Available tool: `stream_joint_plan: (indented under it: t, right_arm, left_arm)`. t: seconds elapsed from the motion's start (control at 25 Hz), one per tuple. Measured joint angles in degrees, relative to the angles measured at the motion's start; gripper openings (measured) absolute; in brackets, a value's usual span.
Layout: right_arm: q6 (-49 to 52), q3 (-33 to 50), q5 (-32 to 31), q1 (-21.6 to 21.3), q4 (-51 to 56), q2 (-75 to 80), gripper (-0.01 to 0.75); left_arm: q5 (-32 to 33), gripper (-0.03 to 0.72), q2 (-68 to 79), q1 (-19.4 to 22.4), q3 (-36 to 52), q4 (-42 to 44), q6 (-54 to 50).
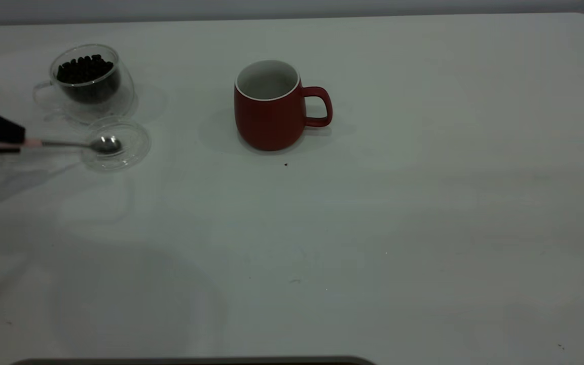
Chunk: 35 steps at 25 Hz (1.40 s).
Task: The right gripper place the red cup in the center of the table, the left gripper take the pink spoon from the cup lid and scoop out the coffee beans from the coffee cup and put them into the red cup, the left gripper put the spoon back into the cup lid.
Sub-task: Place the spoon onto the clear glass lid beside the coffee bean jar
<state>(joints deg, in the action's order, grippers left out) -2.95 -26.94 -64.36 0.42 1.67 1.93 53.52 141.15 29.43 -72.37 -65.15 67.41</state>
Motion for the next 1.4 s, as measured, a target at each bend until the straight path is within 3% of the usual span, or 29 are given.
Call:
stream_joint_plan:
  t: [0.56,0.68,0.88,1.0,1.4]
  right_arm:
    - [0.0,0.0,0.0,0.0,0.0,0.0,0.414]
    - [0.0,0.0,0.0,0.0,0.0,0.0,0.414]
    - [0.0,0.0,0.0,0.0,0.0,0.0,0.414]
    - [0.0,0.0,0.0,0.0,0.0,0.0,0.414]
    - [0.0,0.0,0.0,0.0,0.0,0.0,0.414]
  left_arm:
    - [0.34,0.124,1.28,-0.05,-0.11,-1.67,1.49]
    - [-0.01,0.162,1.35,-0.05,-0.11,-1.73,1.29]
    - [-0.68,0.32,1.35,-0.05,-0.11,-1.79,1.05]
    - [-1.52,0.376,1.41,-0.05,-0.11,-2.77,1.04]
    - [-3.47,0.394,0.81,0.47,-0.11,-7.17,1.4]
